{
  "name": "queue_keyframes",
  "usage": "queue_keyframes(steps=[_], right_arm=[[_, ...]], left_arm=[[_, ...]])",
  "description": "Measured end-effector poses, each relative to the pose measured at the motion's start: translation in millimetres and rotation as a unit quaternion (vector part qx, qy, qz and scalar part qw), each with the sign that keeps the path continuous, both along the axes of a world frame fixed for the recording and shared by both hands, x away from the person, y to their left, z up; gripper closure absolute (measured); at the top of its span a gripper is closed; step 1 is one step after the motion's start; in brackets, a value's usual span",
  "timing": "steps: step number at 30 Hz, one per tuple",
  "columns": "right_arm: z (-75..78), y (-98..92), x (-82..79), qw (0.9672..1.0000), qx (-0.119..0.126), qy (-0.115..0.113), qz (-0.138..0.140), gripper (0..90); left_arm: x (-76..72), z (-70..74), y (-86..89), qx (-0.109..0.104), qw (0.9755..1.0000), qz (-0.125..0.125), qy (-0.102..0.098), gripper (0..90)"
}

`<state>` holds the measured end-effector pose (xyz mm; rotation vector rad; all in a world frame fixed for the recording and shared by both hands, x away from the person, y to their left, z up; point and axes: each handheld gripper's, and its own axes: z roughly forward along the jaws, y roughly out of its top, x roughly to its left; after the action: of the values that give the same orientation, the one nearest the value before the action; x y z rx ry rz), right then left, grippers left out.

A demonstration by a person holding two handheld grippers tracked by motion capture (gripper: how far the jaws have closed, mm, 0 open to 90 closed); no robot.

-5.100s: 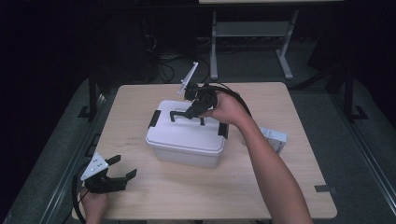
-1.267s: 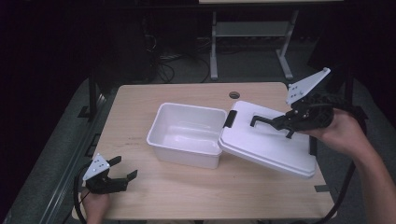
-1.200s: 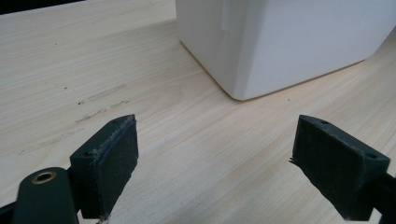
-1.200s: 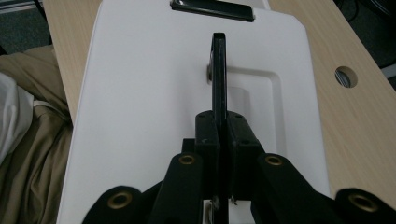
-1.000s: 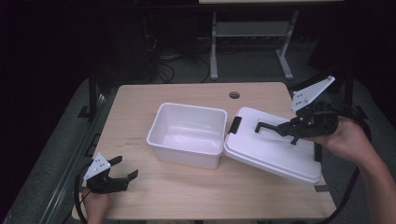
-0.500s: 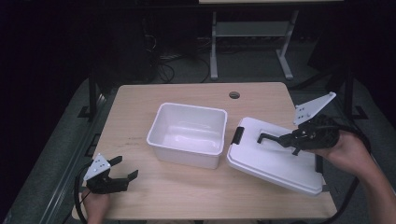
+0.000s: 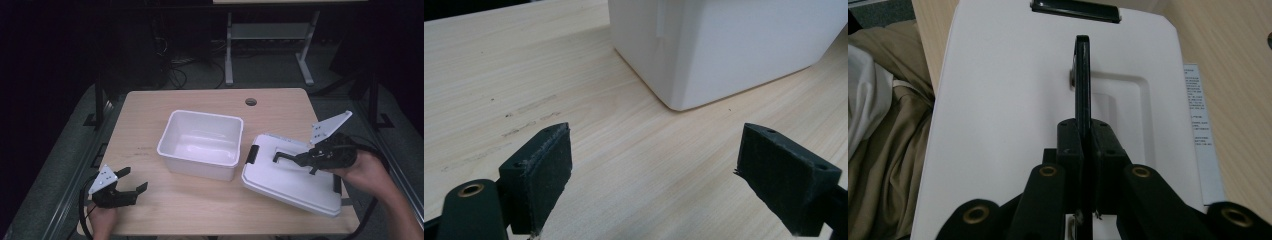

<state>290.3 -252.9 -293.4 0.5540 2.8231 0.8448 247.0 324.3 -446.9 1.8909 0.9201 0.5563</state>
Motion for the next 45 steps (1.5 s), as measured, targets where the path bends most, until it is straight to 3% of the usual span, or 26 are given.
queue_keyframes(steps=[27,45], right_arm=[[-39.6,10.0,6.0,0.9997,-0.002,0.023,0.008,84.4],[-78.1,15.6,15.9,0.9987,-0.008,0.050,0.008,84.4]], left_arm=[[-0.4,0.0,1.2,-0.001,1.0000,0.000,-0.002,13.7],[-2.1,0.8,2.7,-0.006,1.0000,0.002,-0.006,13.6]])
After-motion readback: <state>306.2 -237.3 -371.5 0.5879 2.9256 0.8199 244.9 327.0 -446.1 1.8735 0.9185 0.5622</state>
